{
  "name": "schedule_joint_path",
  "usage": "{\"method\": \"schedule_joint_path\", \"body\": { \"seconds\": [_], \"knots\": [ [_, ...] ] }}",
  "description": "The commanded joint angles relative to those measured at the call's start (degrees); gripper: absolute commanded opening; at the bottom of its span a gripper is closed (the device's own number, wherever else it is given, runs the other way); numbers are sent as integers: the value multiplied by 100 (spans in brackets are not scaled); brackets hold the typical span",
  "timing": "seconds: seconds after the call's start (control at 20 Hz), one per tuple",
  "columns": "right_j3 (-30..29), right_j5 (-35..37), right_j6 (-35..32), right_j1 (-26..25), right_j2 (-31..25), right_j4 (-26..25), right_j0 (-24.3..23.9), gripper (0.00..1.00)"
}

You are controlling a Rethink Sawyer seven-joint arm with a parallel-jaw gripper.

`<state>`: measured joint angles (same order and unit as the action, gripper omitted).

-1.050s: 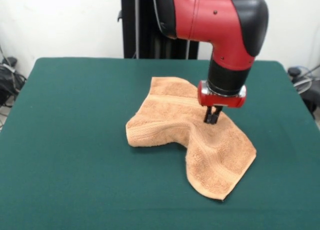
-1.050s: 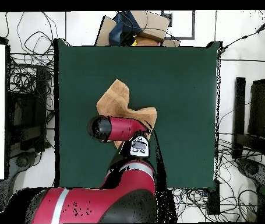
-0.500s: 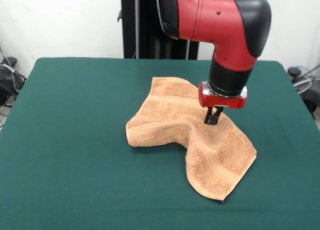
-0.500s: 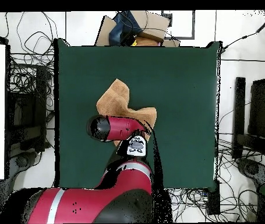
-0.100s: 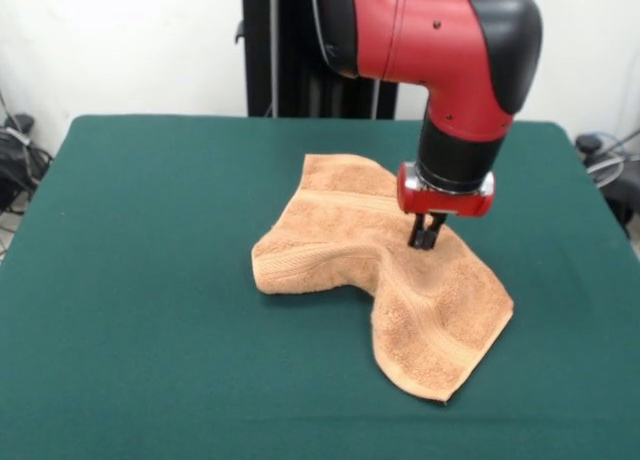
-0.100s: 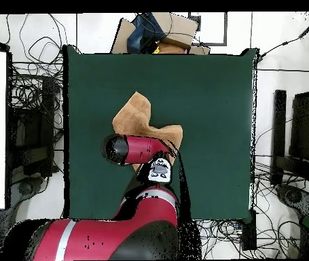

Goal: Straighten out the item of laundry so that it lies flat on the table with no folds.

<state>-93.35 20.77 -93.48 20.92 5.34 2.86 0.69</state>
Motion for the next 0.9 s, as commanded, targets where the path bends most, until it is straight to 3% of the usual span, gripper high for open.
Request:
{"method": "schedule_joint_path", "body": {
  "seconds": [0.05, 0.35, 0.9],
  "knots": [
    [-184, -600, -936, -343, -578, -47, 83, 0],
    [-421, -629, -1304, -248, -512, 116, 499, 0],
    [-838, -661, -1462, -16, -641, 340, 689, 0]
  ]
}}
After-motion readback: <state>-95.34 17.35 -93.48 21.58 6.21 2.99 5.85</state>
